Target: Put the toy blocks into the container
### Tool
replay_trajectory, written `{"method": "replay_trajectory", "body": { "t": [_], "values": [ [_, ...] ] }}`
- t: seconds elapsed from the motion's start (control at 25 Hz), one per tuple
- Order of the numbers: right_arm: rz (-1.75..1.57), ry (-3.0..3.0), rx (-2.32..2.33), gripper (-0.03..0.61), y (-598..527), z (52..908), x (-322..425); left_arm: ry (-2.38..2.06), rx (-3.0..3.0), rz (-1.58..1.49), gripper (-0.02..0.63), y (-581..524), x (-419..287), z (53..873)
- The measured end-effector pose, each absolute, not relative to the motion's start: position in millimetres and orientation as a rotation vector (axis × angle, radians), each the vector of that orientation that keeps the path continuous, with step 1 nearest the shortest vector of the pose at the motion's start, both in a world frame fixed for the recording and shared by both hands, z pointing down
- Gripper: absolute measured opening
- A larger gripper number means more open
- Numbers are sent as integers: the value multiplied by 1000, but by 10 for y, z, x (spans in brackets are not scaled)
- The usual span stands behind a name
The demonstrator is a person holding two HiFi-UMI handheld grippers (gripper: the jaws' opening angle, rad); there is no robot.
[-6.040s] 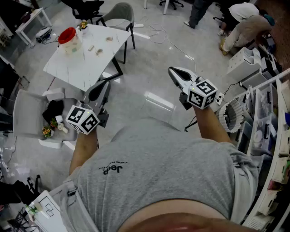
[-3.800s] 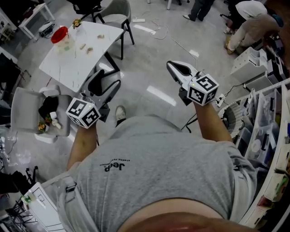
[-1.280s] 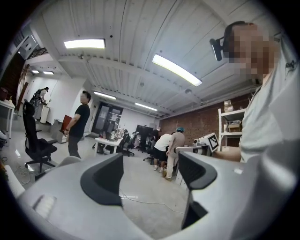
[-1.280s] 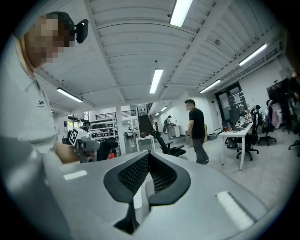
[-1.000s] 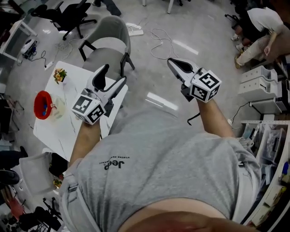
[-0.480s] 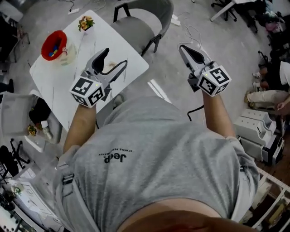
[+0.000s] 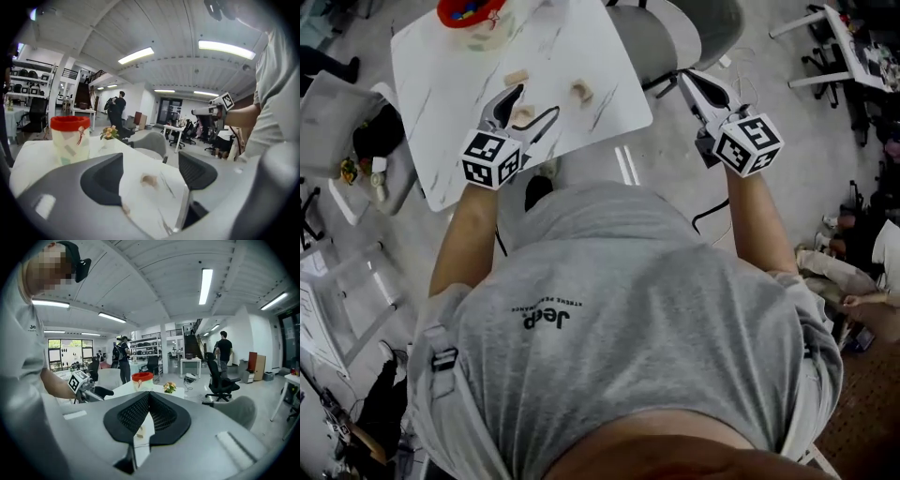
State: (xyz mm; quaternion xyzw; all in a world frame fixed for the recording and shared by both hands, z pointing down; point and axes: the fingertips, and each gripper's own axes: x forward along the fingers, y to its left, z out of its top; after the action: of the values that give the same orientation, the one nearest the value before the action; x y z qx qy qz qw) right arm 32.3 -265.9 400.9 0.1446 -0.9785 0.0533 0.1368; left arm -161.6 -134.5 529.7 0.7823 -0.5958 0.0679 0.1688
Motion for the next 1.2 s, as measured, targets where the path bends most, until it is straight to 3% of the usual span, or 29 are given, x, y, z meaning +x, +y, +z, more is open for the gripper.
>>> {"method": "replay_trajectory", "body": {
  "t": [0.56, 0.8, 0.84, 1.2],
  "values": [
    [128, -2730, 267, 3, -2461, 4473, -145, -1767, 1710, 358, 407, -1106, -2231, 6965],
    [132, -2701, 283, 3, -2415, 4545, -90, -1765, 1604, 444, 419, -1278, -2238, 7213],
    [133, -2698, 289, 3, -2412, 4557, -82, -1756, 1601, 479, 335, -1290, -2241, 7250],
    [137, -2731, 346, 3, -2493, 4424, -96, -1710, 1723, 457, 330, -1417, -2264, 6785]
  ]
}}
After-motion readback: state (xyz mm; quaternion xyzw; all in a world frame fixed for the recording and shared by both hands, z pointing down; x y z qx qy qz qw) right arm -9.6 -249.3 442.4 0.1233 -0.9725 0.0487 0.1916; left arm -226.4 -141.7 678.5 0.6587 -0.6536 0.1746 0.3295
